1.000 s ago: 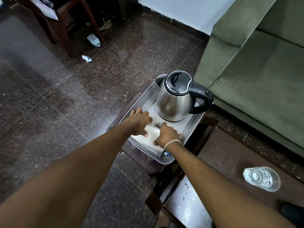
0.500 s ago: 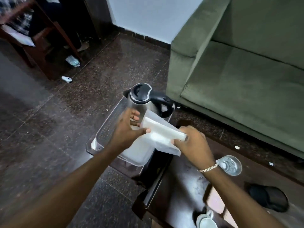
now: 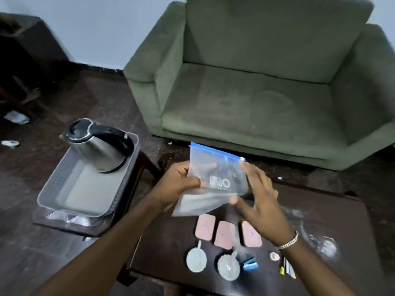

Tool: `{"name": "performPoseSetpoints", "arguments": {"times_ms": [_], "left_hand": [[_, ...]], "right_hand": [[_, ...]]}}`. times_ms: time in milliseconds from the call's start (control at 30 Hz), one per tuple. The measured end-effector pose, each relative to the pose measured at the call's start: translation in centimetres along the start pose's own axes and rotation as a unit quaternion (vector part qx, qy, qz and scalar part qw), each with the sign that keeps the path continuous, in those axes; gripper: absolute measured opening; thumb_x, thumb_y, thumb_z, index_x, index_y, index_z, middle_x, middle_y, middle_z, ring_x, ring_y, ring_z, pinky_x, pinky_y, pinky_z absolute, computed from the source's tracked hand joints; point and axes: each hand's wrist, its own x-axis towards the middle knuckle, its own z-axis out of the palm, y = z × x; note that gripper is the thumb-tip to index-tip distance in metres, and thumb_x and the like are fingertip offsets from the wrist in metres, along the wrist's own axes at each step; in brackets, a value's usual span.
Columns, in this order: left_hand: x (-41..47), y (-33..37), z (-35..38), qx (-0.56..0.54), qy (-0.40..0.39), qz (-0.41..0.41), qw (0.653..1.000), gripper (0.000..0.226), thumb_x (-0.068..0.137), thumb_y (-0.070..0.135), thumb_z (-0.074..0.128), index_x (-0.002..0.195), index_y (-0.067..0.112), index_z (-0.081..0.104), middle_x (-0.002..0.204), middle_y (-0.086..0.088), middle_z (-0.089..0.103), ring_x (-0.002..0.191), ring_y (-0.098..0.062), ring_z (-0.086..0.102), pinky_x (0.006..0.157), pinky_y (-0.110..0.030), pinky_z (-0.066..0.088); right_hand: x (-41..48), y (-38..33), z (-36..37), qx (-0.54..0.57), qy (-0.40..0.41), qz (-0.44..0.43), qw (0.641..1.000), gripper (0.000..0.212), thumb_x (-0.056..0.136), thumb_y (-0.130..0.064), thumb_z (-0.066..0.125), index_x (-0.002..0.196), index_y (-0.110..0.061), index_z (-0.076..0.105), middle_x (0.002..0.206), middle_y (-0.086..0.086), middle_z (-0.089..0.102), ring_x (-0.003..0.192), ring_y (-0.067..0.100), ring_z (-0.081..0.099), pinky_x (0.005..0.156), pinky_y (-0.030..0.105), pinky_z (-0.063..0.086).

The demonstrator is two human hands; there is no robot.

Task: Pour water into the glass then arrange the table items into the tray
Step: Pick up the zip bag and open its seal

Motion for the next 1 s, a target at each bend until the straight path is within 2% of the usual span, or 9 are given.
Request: {"name": "performPoseSetpoints", "arguments": {"times_ms": [167,300,433,500,567,667,733,867,1000], "left_hand": [[0.9,2.2,5.3,0.023,-0.131,-0.015,0.991,0.037,0.071,0.001,0.066,0.100,0.021,0.078,0.096,-0.003,0.078,0.080,-0.015,0.071,0.067,-0.027,0.058],[1.8,2.6,7.8,0.065,-0.202,-0.010,0.977,0.031,0.071,-0.001,0.066,0.091,0.020,0.078,0.084,0.001,0.076,0.072,-0.008,0.068,0.063,-0.019,0.053],[2.6,2.7,8.3,0.105,-0.203,-0.025,0.973,0.031,0.071,-0.007,0.058,0.089,0.013,0.073,0.081,0.005,0.073,0.071,-0.005,0.064,0.064,-0.019,0.050],[3.0,2.8,8.0,0.114,-0.197,-0.023,0.973,0.028,0.073,-0.005,0.060,0.094,0.010,0.072,0.087,0.004,0.073,0.077,-0.007,0.065,0.070,-0.025,0.052],[3.4,2.4,7.6,0.188,-0.154,0.017,0.970,0.031,0.076,0.006,0.071,0.106,0.009,0.068,0.101,-0.002,0.073,0.091,-0.016,0.068,0.085,-0.035,0.055],[3.0,1.0,7.6,0.361,0.102,0.085,0.923,0.053,0.070,0.037,0.088,0.110,0.025,0.056,0.113,0.002,0.055,0.104,-0.017,0.054,0.093,-0.026,0.047],[2.3,0.7,8.4,0.288,0.195,0.074,0.935,0.047,0.071,0.044,0.088,0.097,0.022,0.056,0.095,0.003,0.057,0.083,-0.009,0.054,0.075,-0.016,0.045],[1.4,0.1,10.7,0.022,0.027,-0.094,0.995,0.027,0.088,0.037,0.079,0.087,0.012,0.070,0.078,-0.011,0.074,0.067,-0.017,0.072,0.062,-0.027,0.058],[1.0,-0.9,11.5,0.000,0.043,-0.116,0.992,0.009,0.095,0.013,0.071,0.088,0.009,0.074,0.078,-0.008,0.078,0.067,-0.012,0.073,0.064,-0.026,0.061]], "right_hand": [[-0.3,2.5,-6.2,0.162,-0.045,0.064,0.984,0.091,0.073,-0.071,0.066,0.151,-0.050,0.024,0.139,-0.021,0.054,0.132,-0.013,0.041,0.113,0.028,0.037],[-0.2,3.8,-8.4,0.189,-0.137,0.057,0.971,0.076,0.079,-0.045,0.078,0.146,-0.032,0.046,0.119,-0.011,0.069,0.117,-0.002,0.059,0.101,0.024,0.043],[-0.8,4.6,-8.9,0.325,-0.183,0.075,0.925,0.016,0.083,-0.017,0.079,0.093,-0.004,0.075,0.073,0.013,0.067,0.068,0.016,0.057,0.061,0.026,0.046],[-1.1,4.8,-8.3,0.320,-0.146,0.068,0.933,0.020,0.082,-0.017,0.080,0.079,0.001,0.071,0.067,0.010,0.061,0.062,0.017,0.049,0.057,0.029,0.038],[-1.2,4.8,-7.4,0.323,-0.095,0.070,0.939,0.018,0.081,-0.016,0.081,0.075,-0.003,0.070,0.067,0.012,0.060,0.064,0.019,0.047,0.061,0.035,0.035],[-1.0,4.7,-5.8,0.329,-0.004,0.087,0.940,0.016,0.080,-0.009,0.080,0.078,0.000,0.067,0.071,0.012,0.062,0.065,0.018,0.049,0.063,0.035,0.039],[-0.9,4.6,-4.5,0.280,0.049,0.091,0.954,0.017,0.079,-0.007,0.079,0.076,-0.002,0.063,0.068,0.004,0.056,0.061,0.012,0.045,0.061,0.032,0.038],[-0.8,3.7,-2.0,0.176,0.085,0.084,0.977,0.025,0.076,-0.015,0.080,0.068,-0.016,0.057,0.061,-0.010,0.050,0.056,0.003,0.040,0.056,0.024,0.036],[-1.0,3.2,-0.6,0.212,0.046,0.097,0.971,0.016,0.076,-0.018,0.083,0.075,-0.015,0.067,0.069,0.005,0.065,0.060,0.006,0.050,0.059,0.029,0.046]]}}
